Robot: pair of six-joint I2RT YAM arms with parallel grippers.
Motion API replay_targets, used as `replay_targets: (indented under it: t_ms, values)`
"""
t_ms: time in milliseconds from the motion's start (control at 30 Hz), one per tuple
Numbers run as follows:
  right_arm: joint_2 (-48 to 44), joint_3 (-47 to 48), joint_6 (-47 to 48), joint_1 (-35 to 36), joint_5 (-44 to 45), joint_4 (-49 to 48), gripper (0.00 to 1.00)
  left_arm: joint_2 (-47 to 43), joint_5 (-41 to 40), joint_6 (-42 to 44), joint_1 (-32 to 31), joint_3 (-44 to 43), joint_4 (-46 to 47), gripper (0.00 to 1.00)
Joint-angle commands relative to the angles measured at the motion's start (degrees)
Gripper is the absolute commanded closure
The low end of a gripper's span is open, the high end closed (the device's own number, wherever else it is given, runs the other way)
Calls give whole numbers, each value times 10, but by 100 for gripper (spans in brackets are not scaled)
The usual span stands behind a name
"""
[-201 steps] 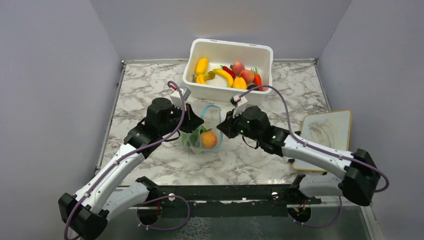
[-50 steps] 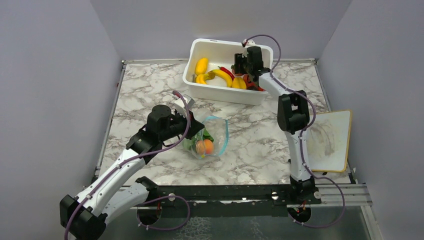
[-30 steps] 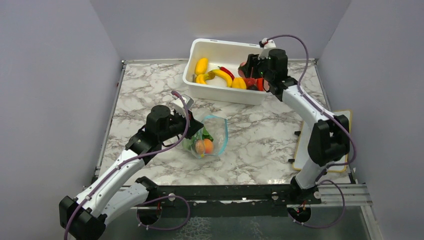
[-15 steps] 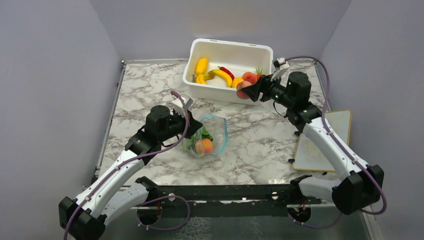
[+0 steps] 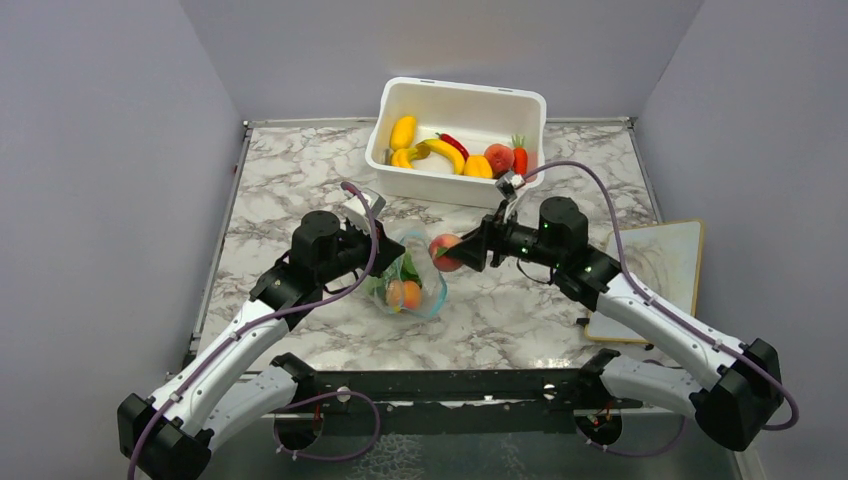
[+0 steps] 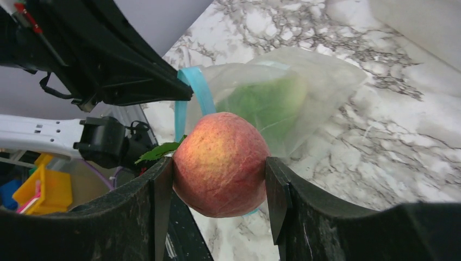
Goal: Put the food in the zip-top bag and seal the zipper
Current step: Place the fake fruit in the zipper food storage bag.
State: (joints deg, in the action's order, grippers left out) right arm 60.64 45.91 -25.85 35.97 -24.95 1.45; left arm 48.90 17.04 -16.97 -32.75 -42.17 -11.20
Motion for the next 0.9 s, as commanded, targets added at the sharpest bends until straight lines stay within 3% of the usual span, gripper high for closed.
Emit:
replay_targets:
  t_ms: [0, 167, 533, 700, 867]
  values:
    - [-13, -28, -12, 45, 22, -76, 70, -4, -12, 6, -2, 8, 11, 100]
    - [6, -43, -17, 91, 34, -128, 70, -1, -9, 3, -2, 7, 11, 100]
    - [-12, -7, 8, 129, 73, -71, 71, 0, -3, -5, -2, 5, 11, 100]
    - [-11, -26, 8, 145, 59, -102, 71, 1, 13, -28, -2, 2, 22, 100]
    - [14, -26, 46, 184, 155, -107, 71, -4, 24, -49, -2, -3, 33, 100]
